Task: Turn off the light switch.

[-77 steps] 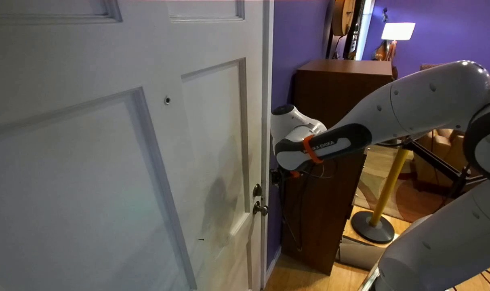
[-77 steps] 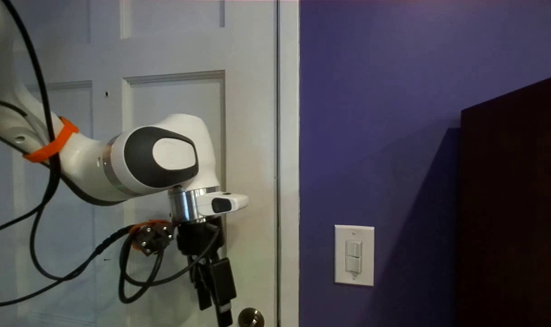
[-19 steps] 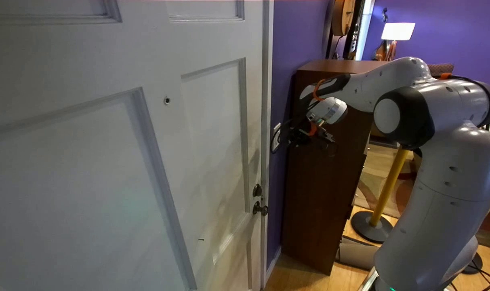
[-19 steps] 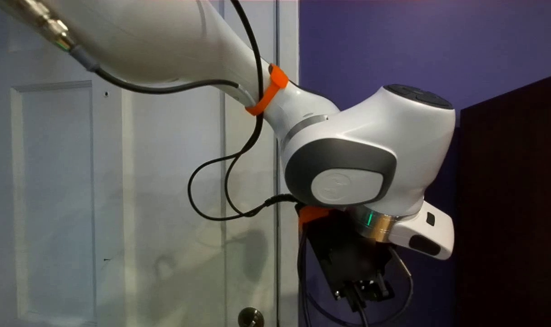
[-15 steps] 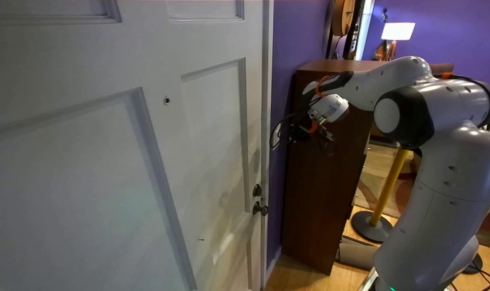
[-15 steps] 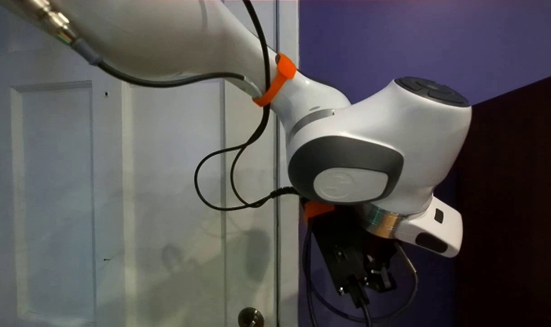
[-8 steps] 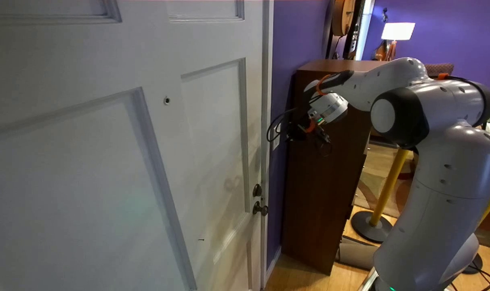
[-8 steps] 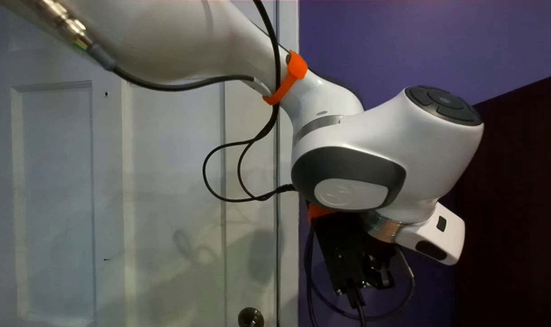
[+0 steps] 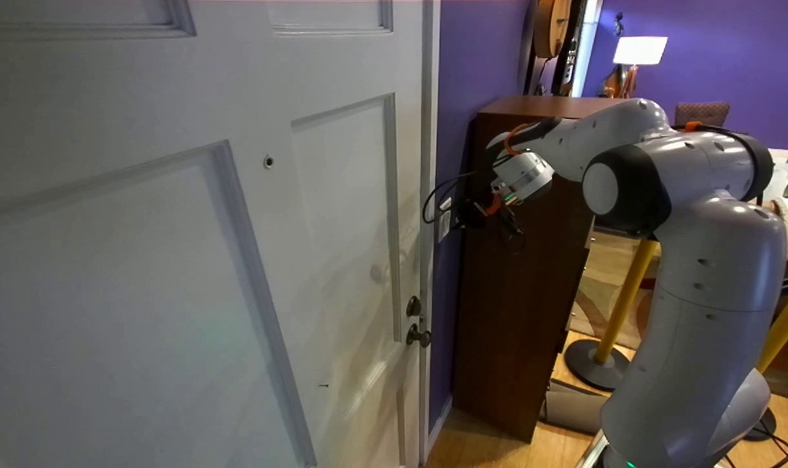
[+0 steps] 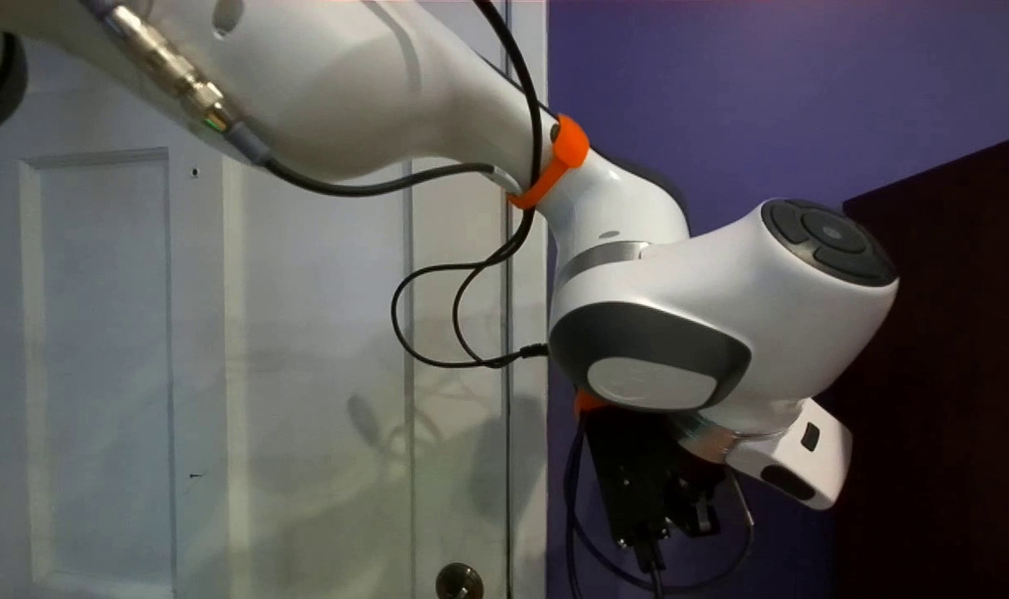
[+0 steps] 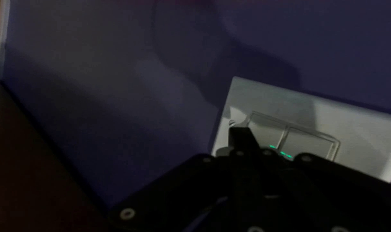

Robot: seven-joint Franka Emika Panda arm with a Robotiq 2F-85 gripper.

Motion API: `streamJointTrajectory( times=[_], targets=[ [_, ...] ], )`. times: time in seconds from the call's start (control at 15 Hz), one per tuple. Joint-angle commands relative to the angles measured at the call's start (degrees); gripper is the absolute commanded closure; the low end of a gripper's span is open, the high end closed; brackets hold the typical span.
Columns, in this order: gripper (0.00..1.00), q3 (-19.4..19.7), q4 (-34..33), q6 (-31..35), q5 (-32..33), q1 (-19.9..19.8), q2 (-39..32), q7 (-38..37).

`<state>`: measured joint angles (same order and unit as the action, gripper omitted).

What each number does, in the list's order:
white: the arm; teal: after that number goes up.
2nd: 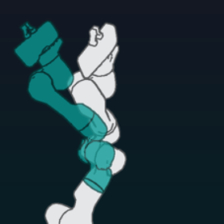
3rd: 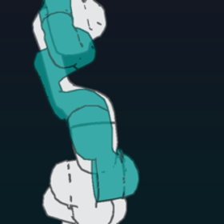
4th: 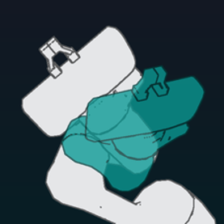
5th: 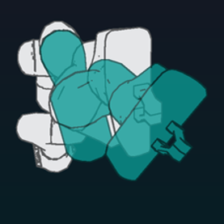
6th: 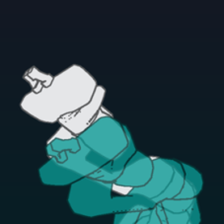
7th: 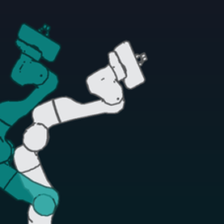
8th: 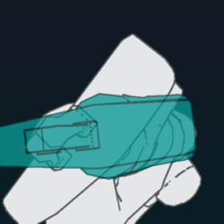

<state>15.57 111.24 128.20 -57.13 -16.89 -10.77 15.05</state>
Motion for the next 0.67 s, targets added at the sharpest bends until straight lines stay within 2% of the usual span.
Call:
streamJointTrajectory(
  times=[0.0, 0.6],
  targets=[
    [1.00, -0.91, -2.81, -2.95, -3.21, -1.43, -1.91, 0.72],
    [1.00, -1.03, -4.55, -5.07, -4.50, -1.96, -3.45, 0.78]
  ],
)
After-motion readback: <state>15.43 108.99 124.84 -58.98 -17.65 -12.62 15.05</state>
